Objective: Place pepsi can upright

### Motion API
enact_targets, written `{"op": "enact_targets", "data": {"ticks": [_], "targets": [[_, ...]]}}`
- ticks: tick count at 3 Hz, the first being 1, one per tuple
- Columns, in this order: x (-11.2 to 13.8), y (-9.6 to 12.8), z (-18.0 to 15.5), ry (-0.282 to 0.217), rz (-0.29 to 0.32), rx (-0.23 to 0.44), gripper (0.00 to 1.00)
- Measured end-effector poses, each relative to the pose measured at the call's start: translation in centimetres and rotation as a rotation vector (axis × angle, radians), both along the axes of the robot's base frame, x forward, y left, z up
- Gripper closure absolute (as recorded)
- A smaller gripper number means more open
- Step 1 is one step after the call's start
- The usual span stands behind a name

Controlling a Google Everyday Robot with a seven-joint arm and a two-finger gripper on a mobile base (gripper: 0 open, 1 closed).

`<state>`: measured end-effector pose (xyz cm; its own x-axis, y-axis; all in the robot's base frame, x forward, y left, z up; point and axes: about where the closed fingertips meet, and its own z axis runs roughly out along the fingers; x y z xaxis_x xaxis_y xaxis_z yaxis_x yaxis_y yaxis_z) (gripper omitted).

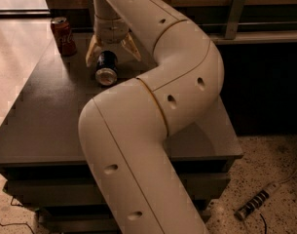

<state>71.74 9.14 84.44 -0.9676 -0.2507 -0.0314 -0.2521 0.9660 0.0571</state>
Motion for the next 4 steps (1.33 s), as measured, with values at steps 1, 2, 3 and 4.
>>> {"op": "enact_targets", "data": {"ticks": [1,2,3,4], "targets": [[0.8,0.5,-0.3,-0.027,-0.002,0.017,0.37],[1.7,1.1,-0.7,-0.053,-0.003,0.033,0.67],[2.1,1.4,-0.9,-0.065,-0.004,0.041,0.90],[2.6,1.7,-1.3,-0.076,-0.004,0.048,1.00]]}}
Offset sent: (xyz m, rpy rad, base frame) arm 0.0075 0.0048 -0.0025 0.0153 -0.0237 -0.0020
